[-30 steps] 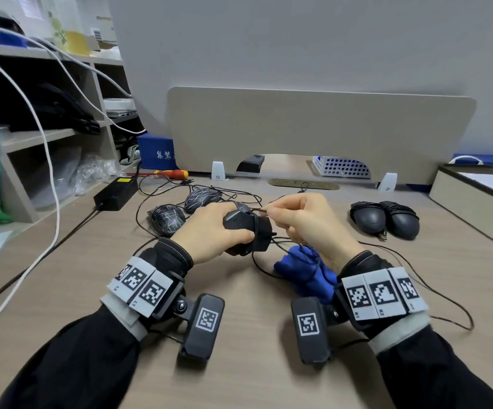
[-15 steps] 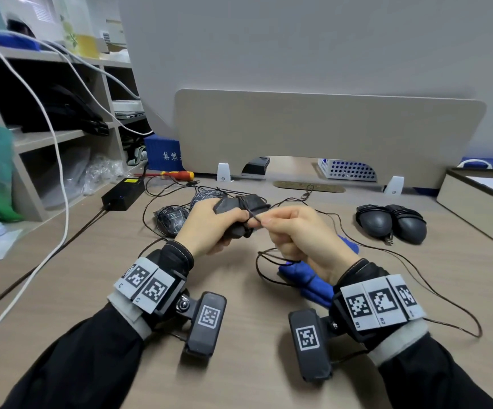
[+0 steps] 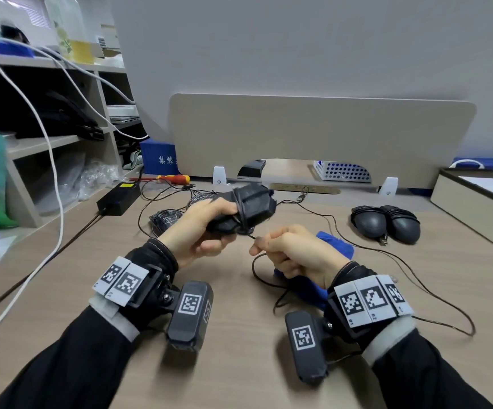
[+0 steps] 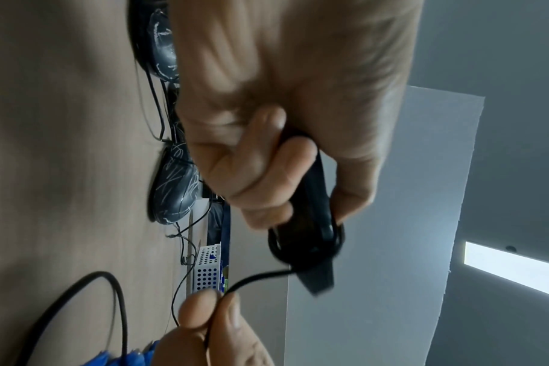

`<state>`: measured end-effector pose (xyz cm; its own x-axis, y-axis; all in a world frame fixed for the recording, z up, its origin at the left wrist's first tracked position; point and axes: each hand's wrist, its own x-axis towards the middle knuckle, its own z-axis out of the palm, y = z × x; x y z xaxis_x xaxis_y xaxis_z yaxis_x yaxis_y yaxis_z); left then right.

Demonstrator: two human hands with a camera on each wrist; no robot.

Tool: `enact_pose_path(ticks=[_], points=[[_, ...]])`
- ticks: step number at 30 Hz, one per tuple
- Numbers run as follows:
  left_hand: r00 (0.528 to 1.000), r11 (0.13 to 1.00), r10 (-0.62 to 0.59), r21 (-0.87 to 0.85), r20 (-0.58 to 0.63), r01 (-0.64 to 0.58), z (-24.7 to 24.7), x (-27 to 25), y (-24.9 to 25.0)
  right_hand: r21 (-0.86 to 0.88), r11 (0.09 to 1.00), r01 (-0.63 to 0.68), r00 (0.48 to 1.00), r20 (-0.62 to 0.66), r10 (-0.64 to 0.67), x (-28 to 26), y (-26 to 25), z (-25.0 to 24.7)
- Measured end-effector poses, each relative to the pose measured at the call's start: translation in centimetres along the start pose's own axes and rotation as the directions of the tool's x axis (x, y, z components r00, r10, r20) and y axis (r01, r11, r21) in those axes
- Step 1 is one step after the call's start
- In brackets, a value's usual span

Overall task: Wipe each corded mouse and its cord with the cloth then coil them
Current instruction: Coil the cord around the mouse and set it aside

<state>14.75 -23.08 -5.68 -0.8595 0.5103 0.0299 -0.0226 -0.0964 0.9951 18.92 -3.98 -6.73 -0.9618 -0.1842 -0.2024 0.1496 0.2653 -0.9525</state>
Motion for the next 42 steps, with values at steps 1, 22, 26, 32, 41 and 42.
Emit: enact_pose_path(ticks=[1,22,26,32,41,42], points=[[1.0,0.999,0.011,0.033,0.024,-0.011,0.3,-0.1,0.0,0.004,1.0,0.004,0.999,-0.036,-0.004,0.0,0.0,-0.1],[0.985,0.805,-0.065,0.575,-0.16,0.147,1.4,0.2,-0.8,0.119,0.962,0.247,0.954,-0.202,-0.22,-0.2,-1.0,-1.4],[0.948,0.893,-0.033,0.417,-0.318,0.171,1.2,0.6,-0.7,0.107,0.958,0.265,0.953,-0.181,-0.243,-0.2,-0.9,-0.5],[0.912,0.97,-0.03,0.207,-0.409,0.125,1.4,0.5,-0.3,0.113,0.953,0.282,0.959,-0.065,-0.276,-0.2,-0.9,1.2],[0.939,0.999,0.031,-0.007,-0.343,-0.035,0.3,0.0,0.2,-0.018,0.996,0.085,0.986,0.144,-0.081,-0.1,-0.2,0.8],[0.95,0.998,0.053,-0.007,-0.308,-0.057,0.4,-0.1,0.3,-0.011,0.999,0.048,0.99,0.133,-0.046,0.0,-0.1,0.6]])
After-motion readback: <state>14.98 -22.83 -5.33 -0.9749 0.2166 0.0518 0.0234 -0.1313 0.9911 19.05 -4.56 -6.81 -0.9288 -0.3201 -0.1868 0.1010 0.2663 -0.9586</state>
